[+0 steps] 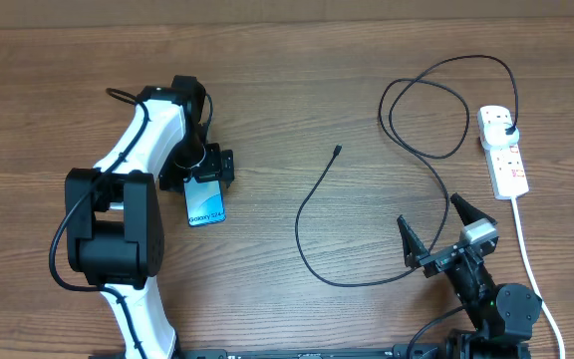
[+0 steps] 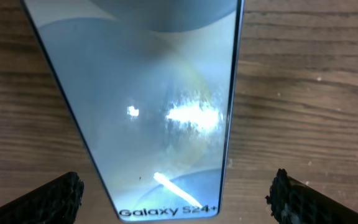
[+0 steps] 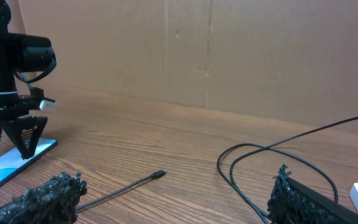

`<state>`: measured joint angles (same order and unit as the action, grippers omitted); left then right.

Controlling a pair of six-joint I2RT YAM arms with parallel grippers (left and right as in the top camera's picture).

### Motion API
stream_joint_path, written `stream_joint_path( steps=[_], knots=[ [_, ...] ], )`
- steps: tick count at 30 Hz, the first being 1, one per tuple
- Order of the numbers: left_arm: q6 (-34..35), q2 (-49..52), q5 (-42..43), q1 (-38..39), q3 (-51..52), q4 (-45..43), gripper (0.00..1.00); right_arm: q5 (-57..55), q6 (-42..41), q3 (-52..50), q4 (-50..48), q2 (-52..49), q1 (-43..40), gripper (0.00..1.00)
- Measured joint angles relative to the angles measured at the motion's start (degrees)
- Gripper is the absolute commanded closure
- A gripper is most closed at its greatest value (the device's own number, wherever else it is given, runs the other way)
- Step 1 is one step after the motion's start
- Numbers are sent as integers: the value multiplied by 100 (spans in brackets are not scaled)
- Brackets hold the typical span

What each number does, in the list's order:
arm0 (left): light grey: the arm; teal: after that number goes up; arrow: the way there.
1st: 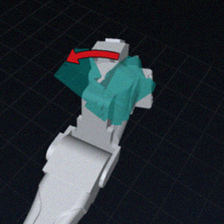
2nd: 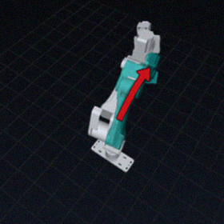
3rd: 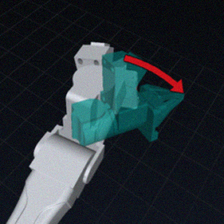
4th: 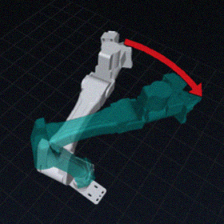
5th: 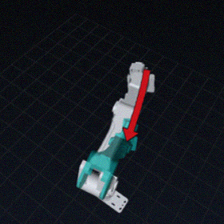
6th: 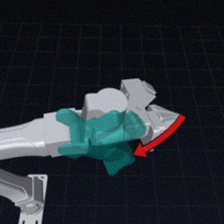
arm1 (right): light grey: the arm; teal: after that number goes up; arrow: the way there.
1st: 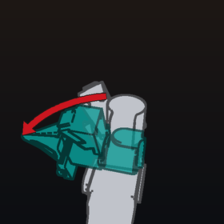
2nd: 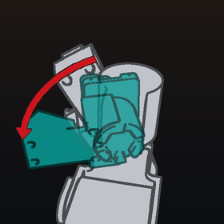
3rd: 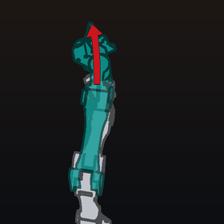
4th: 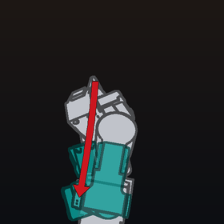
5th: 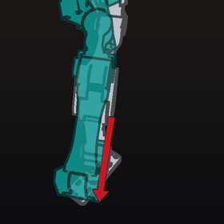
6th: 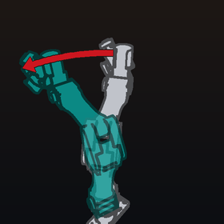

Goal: Plug charger to phone and switch on socket
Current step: 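Close the left gripper on the phone's top edge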

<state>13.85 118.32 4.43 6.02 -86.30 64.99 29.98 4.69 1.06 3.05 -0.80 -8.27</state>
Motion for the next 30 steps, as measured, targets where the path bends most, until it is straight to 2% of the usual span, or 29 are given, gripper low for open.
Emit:
stream_joint_path(
  steps=[30],
  knots=[
    [470,-133,-212,2,789,-898,0,-2,2,0,2,0,0,0]
  ],
)
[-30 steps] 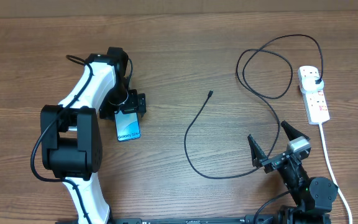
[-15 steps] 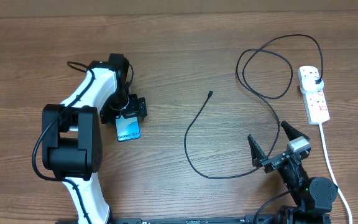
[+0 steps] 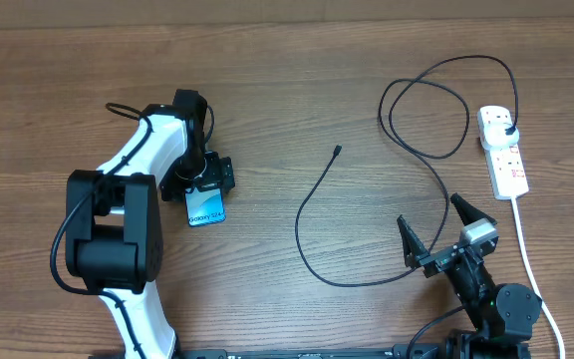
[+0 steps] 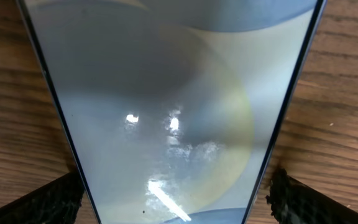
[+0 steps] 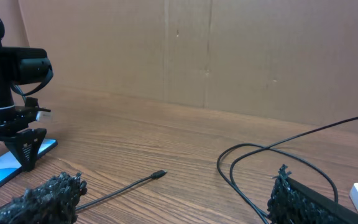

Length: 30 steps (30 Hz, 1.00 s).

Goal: Plug charger to phone and switch on socket
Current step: 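Close the left gripper on the phone's top edge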

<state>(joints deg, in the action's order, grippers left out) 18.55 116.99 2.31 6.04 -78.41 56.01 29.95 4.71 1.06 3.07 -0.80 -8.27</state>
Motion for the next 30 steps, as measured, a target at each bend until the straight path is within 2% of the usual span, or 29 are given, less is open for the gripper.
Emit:
stream_joint_path(
  steps=[9,16,30],
  knots=[
    [0,-177,-170,37,284,-409,0,2,0,0,-2,0,0,0],
    [-7,-236,-234,35,387,-507,15,4,-2,0,-2,0,0,0],
    [-9,-262,-151,20,407,-527,22,2,-2,0,-2,0,0,0]
  ],
)
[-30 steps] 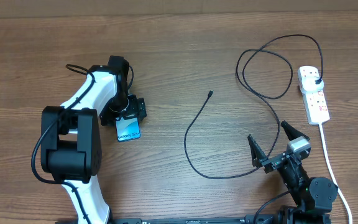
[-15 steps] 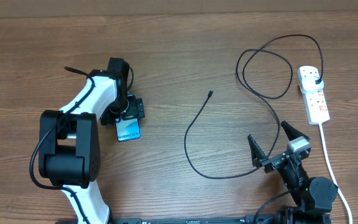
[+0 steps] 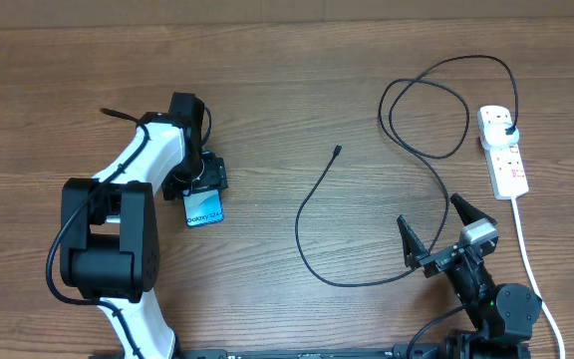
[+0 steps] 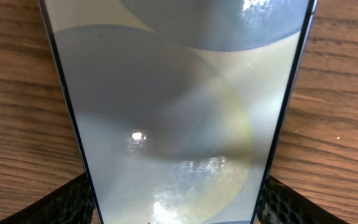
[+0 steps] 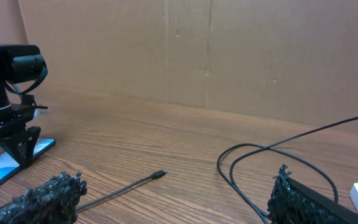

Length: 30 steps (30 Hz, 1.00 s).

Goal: Plug charger to phone and switch on socket
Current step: 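Close the left gripper on the phone's top edge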

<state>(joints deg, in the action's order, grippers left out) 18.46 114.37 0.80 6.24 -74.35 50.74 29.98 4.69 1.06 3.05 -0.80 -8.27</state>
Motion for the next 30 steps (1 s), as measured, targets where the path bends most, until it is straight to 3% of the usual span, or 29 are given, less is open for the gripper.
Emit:
stream_joint_path(
  steps=[30],
  knots=[
    [4,-59,800,210,0,-72,24,0,0,0,2,0,0,0]
  ],
)
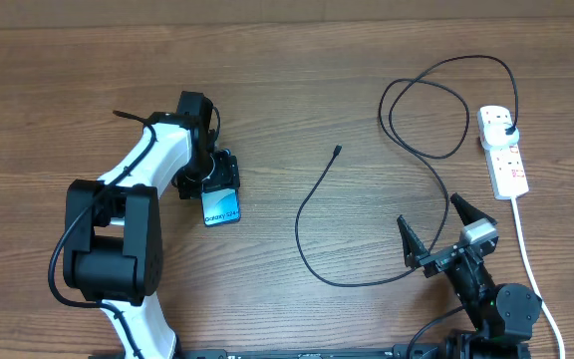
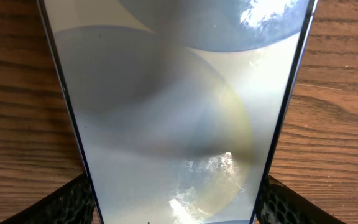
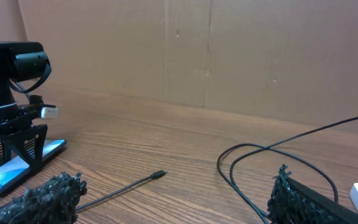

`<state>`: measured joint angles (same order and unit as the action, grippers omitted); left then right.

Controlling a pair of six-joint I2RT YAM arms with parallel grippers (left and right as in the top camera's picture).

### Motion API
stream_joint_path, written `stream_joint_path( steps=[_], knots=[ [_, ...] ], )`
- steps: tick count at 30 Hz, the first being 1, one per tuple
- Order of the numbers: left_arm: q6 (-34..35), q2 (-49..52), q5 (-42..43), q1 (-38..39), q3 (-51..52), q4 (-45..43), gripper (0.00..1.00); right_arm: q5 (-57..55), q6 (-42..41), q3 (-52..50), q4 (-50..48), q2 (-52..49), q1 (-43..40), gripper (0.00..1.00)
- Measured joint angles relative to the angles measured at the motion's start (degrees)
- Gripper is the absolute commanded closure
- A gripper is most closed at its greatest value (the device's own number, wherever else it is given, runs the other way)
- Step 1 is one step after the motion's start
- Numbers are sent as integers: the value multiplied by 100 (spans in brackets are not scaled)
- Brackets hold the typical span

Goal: Plug charger to phone and switch on socket
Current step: 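Close the left gripper on the phone's top edge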

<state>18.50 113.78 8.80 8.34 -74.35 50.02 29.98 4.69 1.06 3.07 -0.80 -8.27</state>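
The phone (image 1: 220,205), its blue screen reading Galaxy, is at the table's left-middle. My left gripper (image 1: 210,178) is shut on its upper part. In the left wrist view the screen (image 2: 173,106) fills the frame and both black fingers (image 2: 73,196) press its long edges. The black charger cable (image 1: 312,204) ends in a free plug (image 1: 337,151), seen also as the plug (image 3: 159,175) in the right wrist view. The white socket strip (image 1: 503,150) lies at the far right. My right gripper (image 1: 431,231) stands open near the front edge, holding nothing.
The cable runs in loops (image 1: 431,105) from the socket strip across the right half of the table. A white mains lead (image 1: 528,259) goes from the strip to the front edge. A brown cardboard wall (image 3: 229,56) stands behind the table.
My left gripper and the phone in it have shifted a little to the right, toward the cable's plug, and the phone is turned slightly. The right arm, cable and socket strip have not moved.
At first my left gripper hung open over the phone's upper end with its fingers wide apart. It was then lower, straddling the phone. A second ago its fingers lay against the phone's edges. Now the held phone sits further right.
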Motion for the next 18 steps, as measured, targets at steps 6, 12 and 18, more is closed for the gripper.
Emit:
stream_joint_path(
  steps=[6,12,18],
  knots=[
    [4,0,-24,0,2,-2,15,-2,2,0,-2,0,0,0],
    [50,-4,-26,35,24,-59,9,0,2,0,0,0,0,0],
    [131,-160,-61,81,297,-385,5,0,0,0,0,0,0,0]
  ],
)
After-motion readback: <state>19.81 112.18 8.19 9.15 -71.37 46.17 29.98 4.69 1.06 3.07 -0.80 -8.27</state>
